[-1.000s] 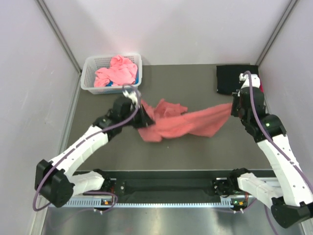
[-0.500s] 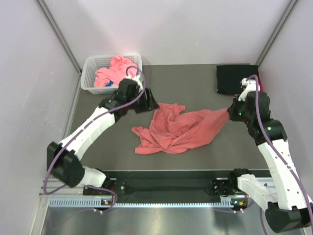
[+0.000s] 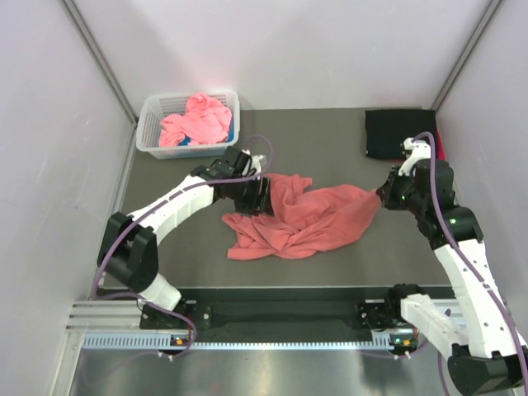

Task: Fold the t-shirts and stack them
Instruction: Flatten the tshirt out

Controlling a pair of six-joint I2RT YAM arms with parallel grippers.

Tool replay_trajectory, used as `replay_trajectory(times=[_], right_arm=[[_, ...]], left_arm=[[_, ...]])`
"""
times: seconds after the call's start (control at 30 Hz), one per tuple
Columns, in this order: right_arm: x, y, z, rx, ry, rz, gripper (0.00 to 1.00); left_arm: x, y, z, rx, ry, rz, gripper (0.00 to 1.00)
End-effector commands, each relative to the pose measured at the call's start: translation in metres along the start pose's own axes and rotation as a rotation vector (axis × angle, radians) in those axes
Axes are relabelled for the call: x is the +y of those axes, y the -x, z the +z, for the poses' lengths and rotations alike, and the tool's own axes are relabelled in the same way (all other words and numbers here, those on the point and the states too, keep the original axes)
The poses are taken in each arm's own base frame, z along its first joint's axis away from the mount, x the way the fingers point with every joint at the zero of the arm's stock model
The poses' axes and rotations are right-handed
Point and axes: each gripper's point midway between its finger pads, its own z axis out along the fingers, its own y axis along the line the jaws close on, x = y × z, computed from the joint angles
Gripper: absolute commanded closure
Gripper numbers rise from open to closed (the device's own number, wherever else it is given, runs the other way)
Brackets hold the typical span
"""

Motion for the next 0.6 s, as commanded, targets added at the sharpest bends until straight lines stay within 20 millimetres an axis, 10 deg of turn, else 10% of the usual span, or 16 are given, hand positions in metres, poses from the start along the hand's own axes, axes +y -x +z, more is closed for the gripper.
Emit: replay_trajectory(times=[0.0, 0.23, 0.47, 0.57], right_arm=[[0.006, 0.023, -0.006, -0.073, 0.029, -0.002, 1.00], [0.010, 0.024, -0.006, -0.082, 0.045, 0.005, 1.00], [0.010, 0.025, -0.013, -0.103, 0.050, 0.011, 1.00], [0.008, 0.022, -0.015, -0.104, 0.040, 0.010, 1.00]], left_arm=[[-0.026, -0.027, -0.012, 0.044, -0.101, 0.063, 0.38], [-0.030, -0.063, 0.014, 0.107, -0.076, -0.009, 0.34], [-0.034, -0.052, 0.044, 0.089, -0.086, -0.033, 0.33], [-0.044, -0.027, 0.041, 0.047, -0.081, -0.025, 0.66]])
